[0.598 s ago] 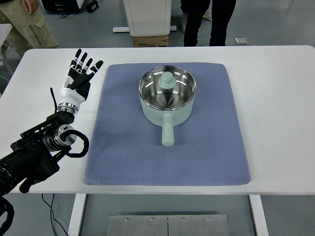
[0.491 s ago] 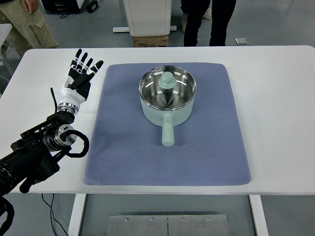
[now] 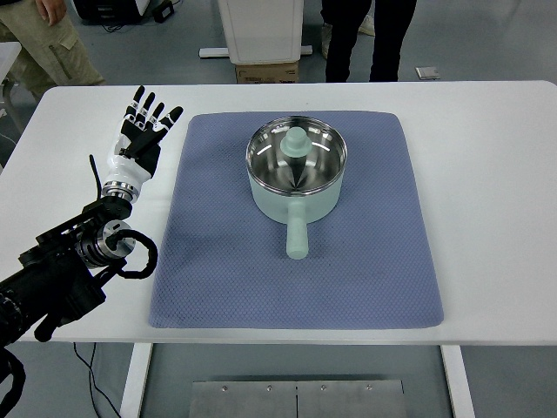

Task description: Rotate green pot handle

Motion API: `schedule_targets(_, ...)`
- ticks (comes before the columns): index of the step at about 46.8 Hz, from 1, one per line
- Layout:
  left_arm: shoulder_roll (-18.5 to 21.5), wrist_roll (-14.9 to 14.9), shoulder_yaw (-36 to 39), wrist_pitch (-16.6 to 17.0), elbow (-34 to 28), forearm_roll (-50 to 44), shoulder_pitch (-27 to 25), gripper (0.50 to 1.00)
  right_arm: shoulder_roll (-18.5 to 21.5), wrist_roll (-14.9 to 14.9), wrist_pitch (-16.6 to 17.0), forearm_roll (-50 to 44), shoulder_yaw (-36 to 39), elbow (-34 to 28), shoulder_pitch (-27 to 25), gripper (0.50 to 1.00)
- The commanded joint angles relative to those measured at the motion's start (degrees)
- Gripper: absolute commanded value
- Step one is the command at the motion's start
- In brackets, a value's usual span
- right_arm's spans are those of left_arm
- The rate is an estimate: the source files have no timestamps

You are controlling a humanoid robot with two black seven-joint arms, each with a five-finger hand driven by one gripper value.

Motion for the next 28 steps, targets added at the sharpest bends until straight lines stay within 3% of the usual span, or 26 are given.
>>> schedule_targets(1, -0.45, 0.0, -0.1, -0.01, 0.0, 0.0, 0.0, 1.0, 0.0, 0.0, 0.0, 0.03, 0.0, 0.0, 0.0, 1.0)
schedule_targets(28, -0.81, 0.0, -0.27, 0.08, -0.09, 4.57, 0.09, 1.0, 0.0, 0.0, 0.0, 0.03, 0.0, 0.0, 0.0, 1.0)
